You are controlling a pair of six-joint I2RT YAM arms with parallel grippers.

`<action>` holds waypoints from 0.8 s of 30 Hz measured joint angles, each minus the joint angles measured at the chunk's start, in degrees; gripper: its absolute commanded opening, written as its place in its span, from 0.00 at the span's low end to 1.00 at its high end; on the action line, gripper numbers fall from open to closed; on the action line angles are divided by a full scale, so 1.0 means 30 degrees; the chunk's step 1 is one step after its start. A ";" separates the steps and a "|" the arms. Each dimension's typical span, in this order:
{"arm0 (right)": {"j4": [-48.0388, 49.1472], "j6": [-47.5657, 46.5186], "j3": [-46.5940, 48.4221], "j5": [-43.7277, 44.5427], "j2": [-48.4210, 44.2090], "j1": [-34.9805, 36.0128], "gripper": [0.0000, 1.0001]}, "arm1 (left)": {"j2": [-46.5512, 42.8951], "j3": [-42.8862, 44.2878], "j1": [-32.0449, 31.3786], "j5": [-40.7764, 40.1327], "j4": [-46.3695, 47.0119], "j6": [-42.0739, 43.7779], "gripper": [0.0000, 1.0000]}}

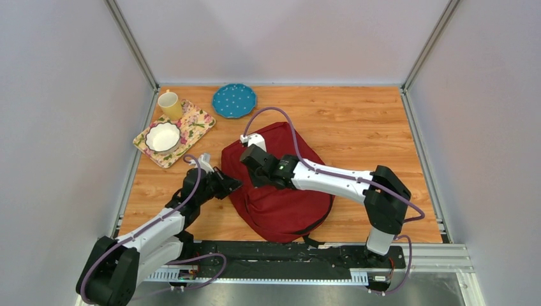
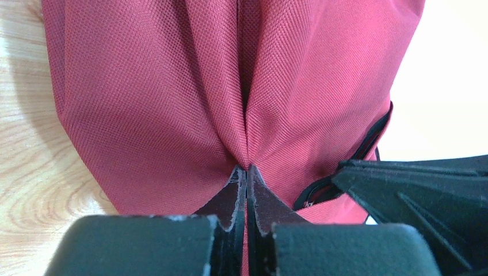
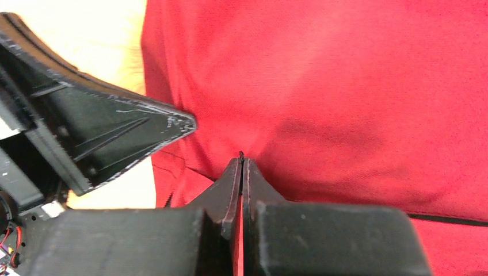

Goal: Pack the student bag
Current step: Zip the student bag at the center of the board.

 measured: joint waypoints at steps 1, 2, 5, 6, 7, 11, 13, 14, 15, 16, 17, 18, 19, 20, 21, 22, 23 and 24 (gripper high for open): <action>0.0029 0.0000 -0.0138 0.0015 -0.0146 -0.0153 0.00 | -0.0073 0.0000 0.0000 0.0007 -0.0015 0.0138 0.00; 0.0029 -0.0007 -0.0284 0.0022 -0.0306 -0.0321 0.00 | -0.0168 0.0000 0.0000 0.0015 -0.0036 0.0255 0.00; 0.0015 -0.0007 -0.0780 0.0015 -0.0882 -0.0925 0.00 | -0.0583 -0.0007 0.0000 0.0095 -0.0029 0.0576 0.00; 0.0000 -0.0007 -0.0903 0.0015 -0.1064 -0.1144 0.00 | -0.0736 -0.0007 0.0000 0.0153 -0.0007 0.0663 0.00; 0.0036 -0.0015 -0.1035 0.0015 -0.1253 -0.1326 0.00 | -0.0845 -0.0007 0.0000 0.0211 0.0007 0.0714 0.00; 0.0124 -0.0036 -0.1421 0.0029 -0.1639 -0.1661 0.00 | -0.1093 -0.0007 -0.0007 0.0488 0.0153 0.0860 0.00; 0.0248 -0.0051 -0.1741 0.0007 -0.1800 -0.1785 0.00 | -0.1166 -0.0007 -0.0007 0.0554 0.0160 0.0889 0.00; 0.0284 -0.0058 -0.1887 0.0000 -0.1887 -0.1865 0.00 | -0.1209 -0.0007 0.0000 0.0583 0.0168 0.0896 0.00; 0.0306 -0.0066 -0.2025 -0.0022 -0.1989 -0.1982 0.00 | -0.1246 -0.0007 0.0000 0.0597 0.0168 0.0903 0.00; 0.0335 -0.0073 -0.2157 -0.0066 -0.2098 -0.2091 0.00 | -0.1275 -0.0007 0.0015 0.0648 0.0175 0.0903 0.01; 0.0423 -0.0066 -0.2295 -0.0182 -0.2222 -0.2215 0.00 | -0.1297 -0.0007 0.0015 0.0685 0.0219 0.0889 0.12; 0.0488 -0.0066 -0.2390 -0.0350 -0.2339 -0.2280 0.00 | -0.1304 -0.0007 0.0022 0.0743 0.0291 0.0874 0.43; 0.0525 -0.0066 -0.2448 -0.0576 -0.2455 -0.2346 0.00 | -0.1319 -0.0007 0.0029 0.0874 0.0372 0.0780 0.52; 0.0590 -0.0066 -0.2484 -0.0765 -0.2557 -0.2375 0.00 | -0.1355 -0.0015 0.0036 0.1056 0.0430 0.0707 0.59; 0.0627 -0.0058 -0.2514 -0.0925 -0.2623 -0.2397 0.00 | -0.1392 -0.0015 0.0044 0.1297 0.0503 0.0561 0.74; 0.0765 -0.0058 -0.2565 -0.1137 -0.2674 -0.2397 0.00 | -0.1515 -0.0015 0.0044 0.1523 0.0517 0.0386 0.74; 0.0925 -0.0051 -0.2630 -0.1297 -0.2674 -0.2382 0.00 | -0.1719 -0.0007 0.0044 0.1676 0.0466 0.0342 0.74; 0.1020 -0.0029 -0.2703 -0.1443 -0.2674 -0.2375 0.00 | -0.2076 0.0007 0.0044 0.1843 0.0313 0.0189 0.74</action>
